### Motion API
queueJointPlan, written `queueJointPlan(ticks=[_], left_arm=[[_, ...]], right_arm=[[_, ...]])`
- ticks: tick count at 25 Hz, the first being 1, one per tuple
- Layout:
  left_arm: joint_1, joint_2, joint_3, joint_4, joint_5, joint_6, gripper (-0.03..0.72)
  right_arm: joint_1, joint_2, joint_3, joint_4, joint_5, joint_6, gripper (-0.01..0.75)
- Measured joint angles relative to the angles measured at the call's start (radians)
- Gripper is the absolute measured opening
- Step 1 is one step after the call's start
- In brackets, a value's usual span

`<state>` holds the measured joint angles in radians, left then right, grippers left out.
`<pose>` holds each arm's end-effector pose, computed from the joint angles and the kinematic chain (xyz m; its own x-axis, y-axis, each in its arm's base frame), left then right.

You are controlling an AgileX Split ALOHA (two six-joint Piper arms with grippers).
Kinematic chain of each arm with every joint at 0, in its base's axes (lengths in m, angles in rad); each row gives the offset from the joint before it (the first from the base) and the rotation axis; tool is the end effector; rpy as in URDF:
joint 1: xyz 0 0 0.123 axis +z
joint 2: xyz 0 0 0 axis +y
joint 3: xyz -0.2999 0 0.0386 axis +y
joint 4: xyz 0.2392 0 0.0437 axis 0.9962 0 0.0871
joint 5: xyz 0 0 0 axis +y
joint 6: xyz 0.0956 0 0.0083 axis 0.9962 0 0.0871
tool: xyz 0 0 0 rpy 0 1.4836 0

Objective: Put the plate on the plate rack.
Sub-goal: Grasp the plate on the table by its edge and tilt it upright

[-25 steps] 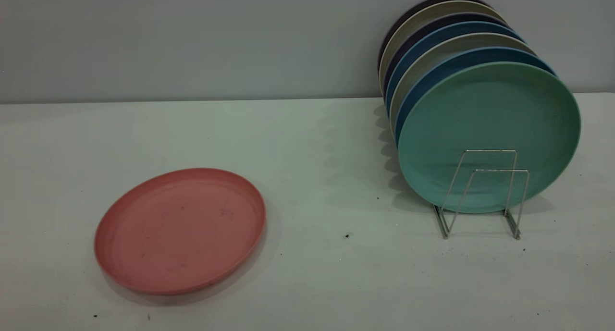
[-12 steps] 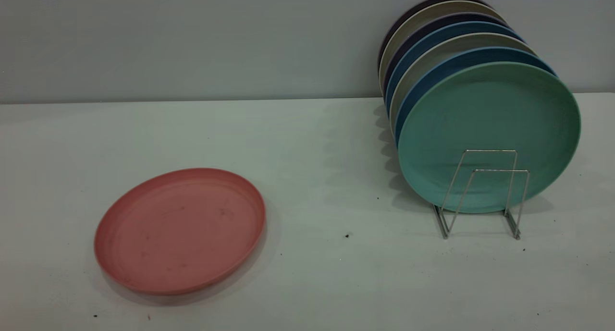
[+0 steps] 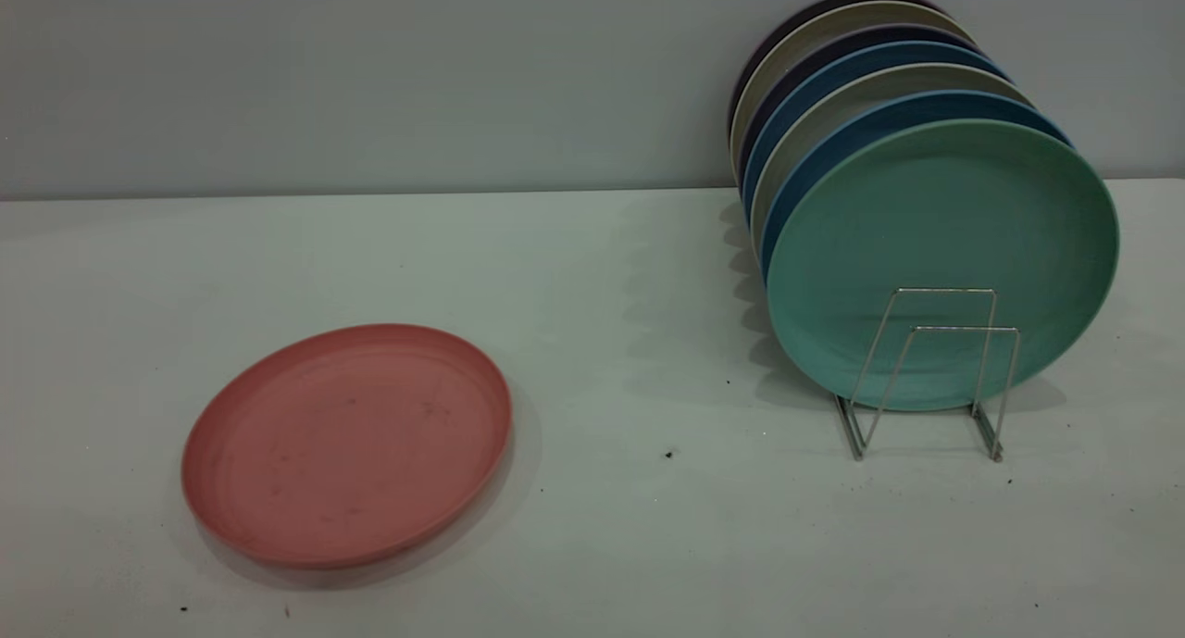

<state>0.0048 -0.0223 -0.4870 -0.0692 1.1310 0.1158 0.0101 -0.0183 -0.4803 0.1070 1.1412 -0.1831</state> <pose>-0.0307 -0.0062 0.2609 -0.5025 0.0836 -0.8605 0.0927 0.9948 0.0425 -0.0302 0.0090 0.2586 -0.5076 -0.1424 -0.8497 -0.1643 0.9842 -0.0668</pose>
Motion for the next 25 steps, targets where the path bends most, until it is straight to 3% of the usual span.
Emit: queueJointPlan(ticks=[6,12,18,25], left_arm=[[0.0,0.0,-0.002,0.0,-0.004,0.0,0.427],[0.0,0.046,-0.017,0.0,-0.1,-0.076,0.427],[0.0,0.337,-0.017,-0.002,-0.215,-0.09,0.427],[0.0,0.798,-0.017,-0.158,-0.416,-0.036,0.427]], right_arm=[[0.0,0.0,0.0,0.004,-0.002,0.0,0.298],[0.0,0.044,-0.003,0.093,-0.053,-0.001,0.337],[0.0,0.189,-0.003,0.208,-0.176,-0.063,0.397],[0.0,0.374,-0.003,0.254,-0.241,-0.16,0.402]])
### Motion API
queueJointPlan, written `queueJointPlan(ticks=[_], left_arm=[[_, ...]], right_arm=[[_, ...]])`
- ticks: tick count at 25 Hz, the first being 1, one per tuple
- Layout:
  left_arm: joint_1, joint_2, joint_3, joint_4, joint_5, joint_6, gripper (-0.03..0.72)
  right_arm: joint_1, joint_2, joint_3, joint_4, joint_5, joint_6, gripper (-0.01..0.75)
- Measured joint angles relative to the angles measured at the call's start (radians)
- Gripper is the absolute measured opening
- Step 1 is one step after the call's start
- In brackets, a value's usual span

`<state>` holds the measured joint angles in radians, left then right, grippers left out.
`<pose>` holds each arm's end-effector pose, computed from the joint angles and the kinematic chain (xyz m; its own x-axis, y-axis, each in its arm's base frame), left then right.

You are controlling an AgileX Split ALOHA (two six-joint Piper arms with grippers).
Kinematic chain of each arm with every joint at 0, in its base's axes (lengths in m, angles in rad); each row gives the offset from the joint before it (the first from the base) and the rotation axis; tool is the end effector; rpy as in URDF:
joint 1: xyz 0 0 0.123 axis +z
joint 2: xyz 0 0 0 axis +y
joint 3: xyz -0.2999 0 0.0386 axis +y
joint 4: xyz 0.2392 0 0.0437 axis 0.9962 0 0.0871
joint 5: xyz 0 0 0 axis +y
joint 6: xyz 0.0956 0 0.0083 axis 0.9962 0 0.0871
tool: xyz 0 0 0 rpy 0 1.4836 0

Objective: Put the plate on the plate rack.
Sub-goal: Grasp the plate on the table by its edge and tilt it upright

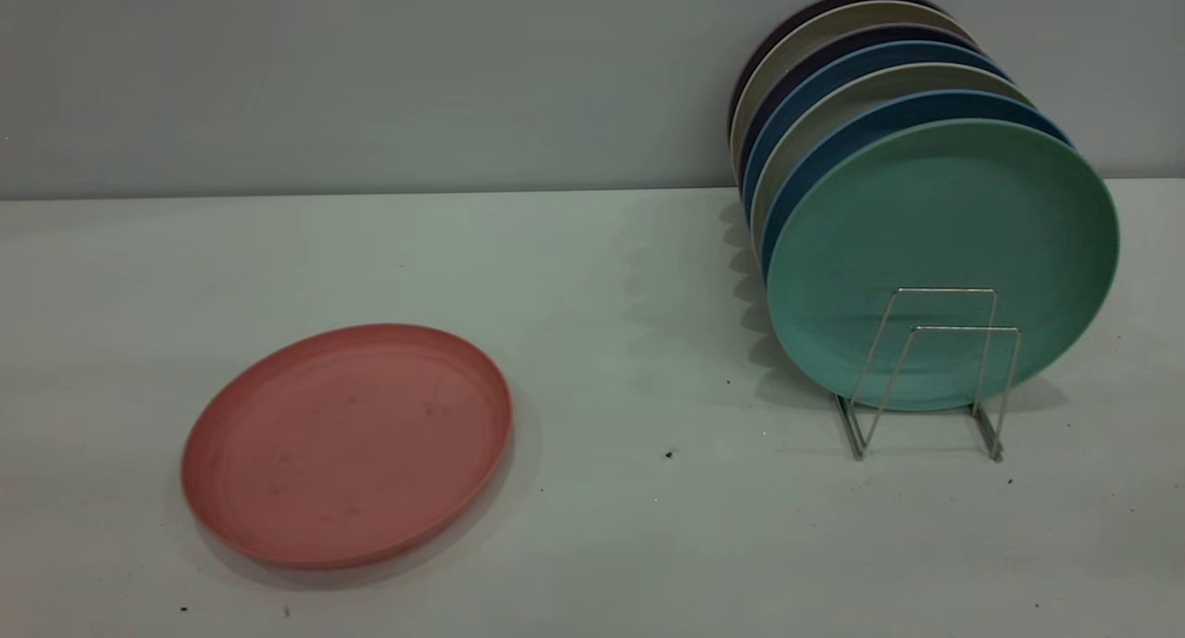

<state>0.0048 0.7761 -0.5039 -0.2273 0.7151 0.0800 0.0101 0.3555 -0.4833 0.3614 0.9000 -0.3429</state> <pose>0.1151 -0.0136 0.2648 -0.7802 -0.0955 -0.6182 0.0163 0.9848 -0.1726 0.0369 0.0270 0.2814 -0.5774 -0.1133 -0.8085 -0.2963 0.9519 0.0781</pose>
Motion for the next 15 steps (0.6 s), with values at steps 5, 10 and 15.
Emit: queueJointPlan(ticks=[5,10,15], left_arm=[[0.0,0.273,0.0,-0.154,-0.156,0.118,0.427],[0.015,0.529,-0.003,-0.246,-0.321,0.186,0.427],[0.072,0.777,-0.076,-0.319,-0.385,0.256,0.427]], right_arm=[[0.0,0.069,0.0,0.006,-0.017,-0.029,0.402],[0.0,0.089,0.0,0.008,-0.037,-0.051,0.402],[0.0,0.09,0.0,0.008,-0.038,-0.053,0.402]])
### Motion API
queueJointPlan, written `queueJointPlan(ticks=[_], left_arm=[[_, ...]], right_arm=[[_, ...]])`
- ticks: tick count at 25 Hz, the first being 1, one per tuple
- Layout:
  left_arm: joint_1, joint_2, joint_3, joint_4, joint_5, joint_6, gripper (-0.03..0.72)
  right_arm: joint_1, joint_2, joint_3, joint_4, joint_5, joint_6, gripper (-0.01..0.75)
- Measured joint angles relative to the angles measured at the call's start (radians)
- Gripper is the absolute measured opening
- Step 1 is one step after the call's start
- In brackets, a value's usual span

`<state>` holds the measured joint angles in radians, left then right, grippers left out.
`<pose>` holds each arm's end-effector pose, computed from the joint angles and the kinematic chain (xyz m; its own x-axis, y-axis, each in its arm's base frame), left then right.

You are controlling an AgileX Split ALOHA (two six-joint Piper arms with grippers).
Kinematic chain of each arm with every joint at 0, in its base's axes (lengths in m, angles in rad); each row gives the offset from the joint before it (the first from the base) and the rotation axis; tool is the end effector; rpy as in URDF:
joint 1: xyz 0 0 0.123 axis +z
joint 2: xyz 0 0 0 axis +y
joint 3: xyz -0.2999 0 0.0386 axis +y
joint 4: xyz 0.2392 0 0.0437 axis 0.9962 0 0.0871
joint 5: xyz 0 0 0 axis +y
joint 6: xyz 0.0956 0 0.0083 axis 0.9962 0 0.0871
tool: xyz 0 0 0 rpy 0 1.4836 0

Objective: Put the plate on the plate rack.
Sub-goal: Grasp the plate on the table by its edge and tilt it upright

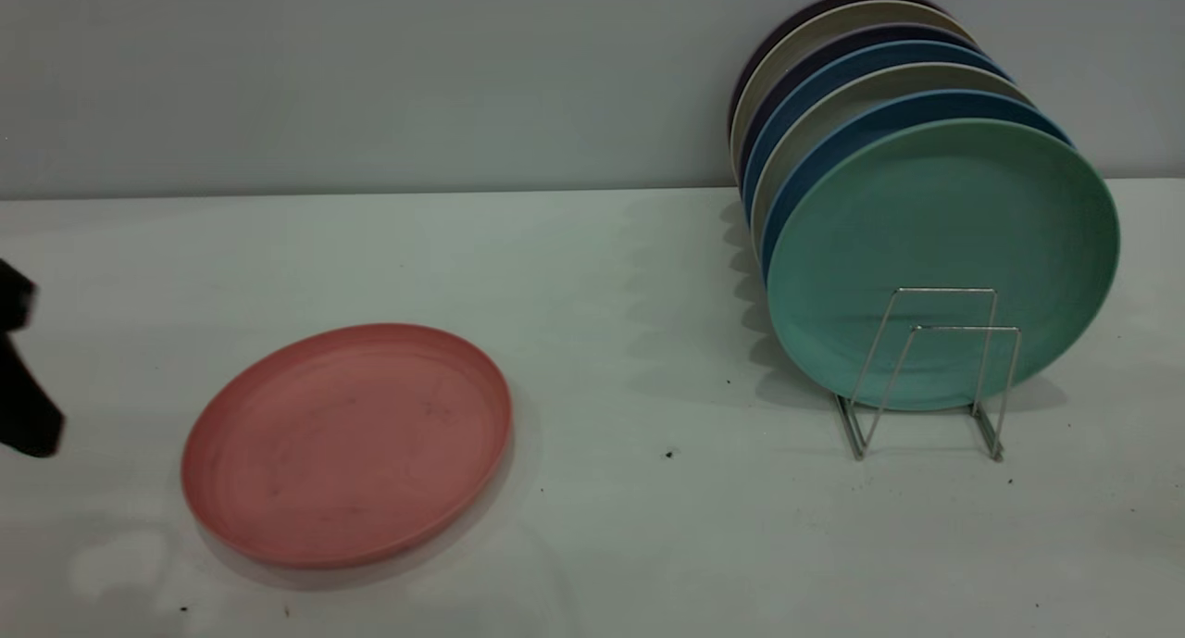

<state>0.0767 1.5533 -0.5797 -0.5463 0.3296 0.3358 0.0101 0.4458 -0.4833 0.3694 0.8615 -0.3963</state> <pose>0.2413 0.0023 0.1632 -0.9006 -0.2523 -0.3540 -0.1801 0.9577 -0.2243 0.0536 0.0268 0.2801 -0.6061 -0.1492 -0.7813 -0.3125 0.9479 0.0614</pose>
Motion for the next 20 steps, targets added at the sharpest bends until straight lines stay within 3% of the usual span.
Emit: queueJointPlan(ticks=[7,20], left_arm=[[0.001,0.258,-0.172,-0.169,-0.002,0.133,0.427],[0.001,0.533,-0.322,-0.224,-0.036,0.113,0.427]], right_arm=[[0.0,0.0,0.0,0.0,-0.001,-0.003,0.402],[0.0,0.0,0.0,0.0,-0.001,-0.003,0.402]])
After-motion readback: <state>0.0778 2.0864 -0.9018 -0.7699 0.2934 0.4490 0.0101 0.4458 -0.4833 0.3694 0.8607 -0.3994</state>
